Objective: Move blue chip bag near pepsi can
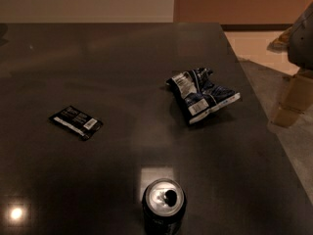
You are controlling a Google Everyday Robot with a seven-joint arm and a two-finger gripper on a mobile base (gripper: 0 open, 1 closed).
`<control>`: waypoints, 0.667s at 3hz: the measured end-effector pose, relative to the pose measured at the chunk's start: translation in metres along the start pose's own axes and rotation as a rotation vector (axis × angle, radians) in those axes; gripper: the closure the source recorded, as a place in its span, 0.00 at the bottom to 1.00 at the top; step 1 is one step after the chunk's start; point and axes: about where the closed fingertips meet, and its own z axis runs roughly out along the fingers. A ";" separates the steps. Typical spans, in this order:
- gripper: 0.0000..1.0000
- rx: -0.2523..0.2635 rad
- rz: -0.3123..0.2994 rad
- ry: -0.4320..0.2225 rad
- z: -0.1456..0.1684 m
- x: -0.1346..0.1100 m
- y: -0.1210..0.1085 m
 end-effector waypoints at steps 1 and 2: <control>0.00 0.000 0.000 0.000 0.000 0.000 0.000; 0.00 -0.028 -0.027 -0.034 0.002 -0.011 0.001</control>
Offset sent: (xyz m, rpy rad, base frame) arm 0.0035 0.0243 -0.0037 0.0752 0.0604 0.1021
